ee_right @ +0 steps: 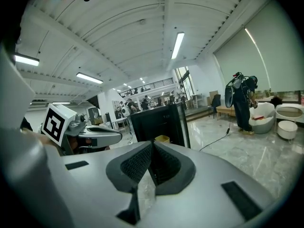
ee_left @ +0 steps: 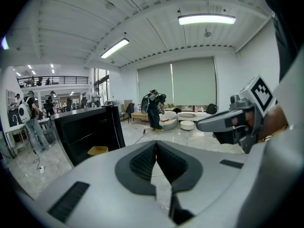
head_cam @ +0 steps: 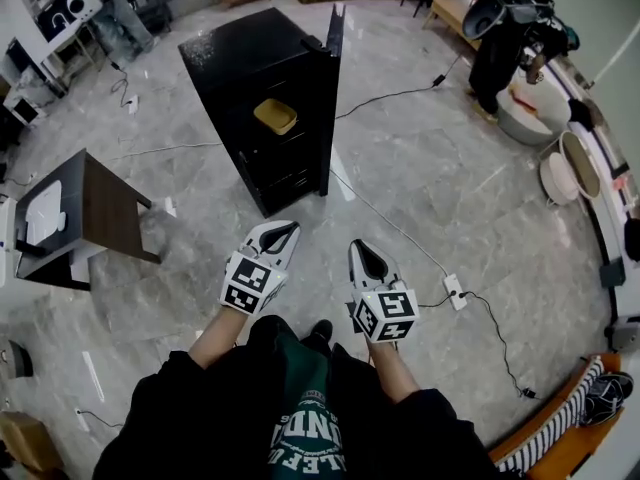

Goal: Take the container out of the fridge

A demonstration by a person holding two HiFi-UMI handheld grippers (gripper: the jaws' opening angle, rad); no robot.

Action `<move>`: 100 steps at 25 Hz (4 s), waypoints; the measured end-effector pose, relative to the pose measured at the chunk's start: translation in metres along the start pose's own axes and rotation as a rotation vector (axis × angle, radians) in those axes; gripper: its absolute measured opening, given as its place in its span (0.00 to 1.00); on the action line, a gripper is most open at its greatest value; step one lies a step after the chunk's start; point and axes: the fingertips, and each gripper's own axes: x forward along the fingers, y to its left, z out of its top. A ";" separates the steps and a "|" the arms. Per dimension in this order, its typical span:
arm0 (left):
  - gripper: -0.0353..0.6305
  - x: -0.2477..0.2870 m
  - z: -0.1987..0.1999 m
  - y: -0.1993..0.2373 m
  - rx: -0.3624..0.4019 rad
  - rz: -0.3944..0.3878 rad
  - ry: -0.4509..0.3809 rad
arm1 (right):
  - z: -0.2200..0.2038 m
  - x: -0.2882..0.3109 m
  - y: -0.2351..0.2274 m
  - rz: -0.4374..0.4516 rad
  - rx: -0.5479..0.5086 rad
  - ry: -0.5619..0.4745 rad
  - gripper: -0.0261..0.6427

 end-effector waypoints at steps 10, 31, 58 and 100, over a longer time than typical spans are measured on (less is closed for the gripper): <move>0.07 0.019 0.005 0.013 0.008 -0.001 0.006 | -0.001 0.022 -0.003 0.036 0.006 -0.004 0.09; 0.07 0.116 0.012 0.147 0.011 -0.069 -0.005 | 0.046 0.176 -0.029 -0.029 -0.036 -0.002 0.09; 0.08 0.157 -0.001 0.233 0.033 -0.054 0.028 | 0.055 0.243 -0.039 -0.048 -0.024 0.007 0.09; 0.26 0.281 -0.110 0.305 -0.073 0.180 0.273 | 0.015 0.297 -0.095 0.014 0.067 0.141 0.09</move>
